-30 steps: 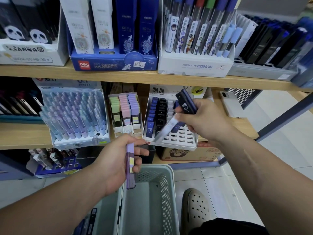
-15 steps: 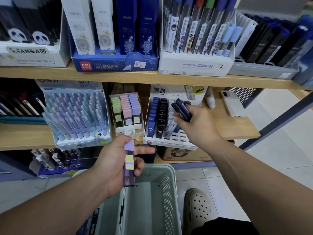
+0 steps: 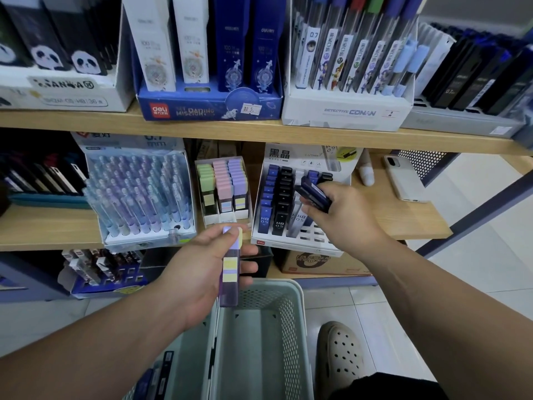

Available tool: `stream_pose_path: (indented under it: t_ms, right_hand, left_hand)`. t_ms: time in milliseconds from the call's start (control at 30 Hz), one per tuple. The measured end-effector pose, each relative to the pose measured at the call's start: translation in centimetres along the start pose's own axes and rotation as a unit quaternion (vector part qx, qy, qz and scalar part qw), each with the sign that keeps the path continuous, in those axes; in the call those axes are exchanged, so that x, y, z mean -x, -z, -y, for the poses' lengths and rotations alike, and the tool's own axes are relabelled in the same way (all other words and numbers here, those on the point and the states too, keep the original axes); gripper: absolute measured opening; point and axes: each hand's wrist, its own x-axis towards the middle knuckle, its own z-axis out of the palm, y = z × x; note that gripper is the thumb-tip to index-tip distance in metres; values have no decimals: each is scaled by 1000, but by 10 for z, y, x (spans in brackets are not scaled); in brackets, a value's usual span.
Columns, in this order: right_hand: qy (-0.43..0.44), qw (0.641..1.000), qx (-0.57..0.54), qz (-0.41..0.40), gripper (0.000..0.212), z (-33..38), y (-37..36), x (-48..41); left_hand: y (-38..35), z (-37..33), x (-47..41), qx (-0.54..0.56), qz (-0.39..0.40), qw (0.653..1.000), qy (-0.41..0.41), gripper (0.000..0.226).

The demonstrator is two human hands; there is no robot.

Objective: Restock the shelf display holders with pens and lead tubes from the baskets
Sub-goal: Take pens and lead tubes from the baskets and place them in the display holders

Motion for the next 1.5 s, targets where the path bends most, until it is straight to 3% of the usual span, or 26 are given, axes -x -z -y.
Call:
stream_pose_path:
  t_ms: [133,233,300,367,600,733,900,1033,1133,1400,1500]
  right_hand:
    - [8,1000,9,-4,7,1,-4,-1]
    - [-2,1000,-1,5,8,2,-4,-3]
    - [-6,1000,-5,11,28,2,-4,-4]
    - [-11,1000,0,14,37,3,-4,-5]
    - [2,999,27,23,9,-1,-1,-7]
    - [22,999,32,23,10,-2,-1,-6]
    - [6,998,39,55,9,-4,-11,-4]
    - [3,999,33,38,8,-2,-12,-6]
    - [-28,999,-31,6,15,-3,-5,-9]
    - [-78,991,-110,-27,10,-11,6,-6]
    - [-130,968,-214,-21,12,-8,9,-6]
  left_hand:
    - [1,2,-3,1,-5,1000,-10,20]
    - [2,3,-5,-74,-38,996,-40,23]
    - [4,3,-6,-141,-59,985,-81,22]
    - [7,0,-8,-203,-72,967,-135,18]
    - [17,-21,-17,-318,-112,906,-255,20]
    - [21,-30,-21,-357,-147,873,-298,22]
    - [24,-32,-21,-381,-174,856,-304,20]
    - [23,-33,-22,-396,-188,844,-308,18]
    - [19,-39,-28,-434,-175,827,-311,19]
    - [-7,-61,-69,-553,-143,750,-334,8]
    - [-8,-60,-79,-601,-140,717,-324,10]
